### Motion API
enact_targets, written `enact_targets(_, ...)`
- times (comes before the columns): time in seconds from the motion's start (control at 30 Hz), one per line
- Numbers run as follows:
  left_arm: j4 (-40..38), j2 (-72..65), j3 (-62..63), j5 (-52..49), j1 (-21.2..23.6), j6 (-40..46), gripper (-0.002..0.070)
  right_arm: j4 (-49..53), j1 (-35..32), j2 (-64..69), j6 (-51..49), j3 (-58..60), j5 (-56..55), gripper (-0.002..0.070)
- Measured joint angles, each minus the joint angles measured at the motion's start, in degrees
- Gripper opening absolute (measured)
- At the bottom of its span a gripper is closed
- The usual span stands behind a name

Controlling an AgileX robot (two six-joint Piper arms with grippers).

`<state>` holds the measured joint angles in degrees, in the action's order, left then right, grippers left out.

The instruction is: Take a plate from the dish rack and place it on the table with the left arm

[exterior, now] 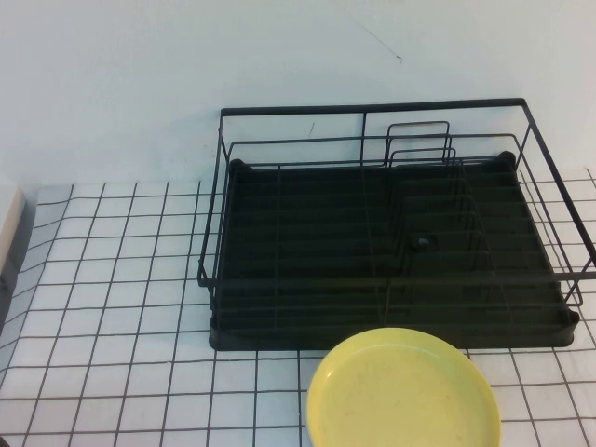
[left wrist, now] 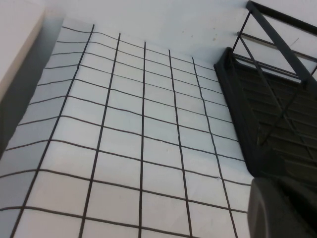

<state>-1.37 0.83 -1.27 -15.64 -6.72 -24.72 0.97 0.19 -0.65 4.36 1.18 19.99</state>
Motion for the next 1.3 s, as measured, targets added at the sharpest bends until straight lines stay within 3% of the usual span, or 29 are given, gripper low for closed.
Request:
enact_targets(0.23, 0.0, 0.0, 0.1, -1.7, 0.0, 3.88, -0.0002, 0.0, 0.0, 0.0, 0.0, 0.0, 0.0, -0.0002)
enact_targets(0.33, 0.0, 0.0, 0.1, -1.7, 0.0, 12.82, -0.0002, 0.0, 0.0, 0.0, 0.0, 0.0, 0.0, -0.0002)
enact_targets(0.47, -0.45, 0.0, 0.1, -1.8, 0.0, 30.93, -0.0002, 0.0, 0.0, 0.0, 0.0, 0.0, 0.0, -0.0002)
enact_targets(0.6, -2.91, 0.0, 0.1, -1.92, 0.0, 40.8, -0.0002, 0.0, 0.0, 0.0, 0.0, 0.0, 0.0, -0.0002)
enact_targets(1.0, -4.01, 0.0, 0.1, -2.3, 0.04, 43.3, -0.0002, 0.0, 0.0, 0.0, 0.0, 0.0, 0.0, -0.0002)
enact_targets(1.3, -6.18, 0.0, 0.22, -3.0, 4.28, 41.68, -0.0002, 0.0, 0.0, 0.0, 0.0, 0.0, 0.0, -0.0002)
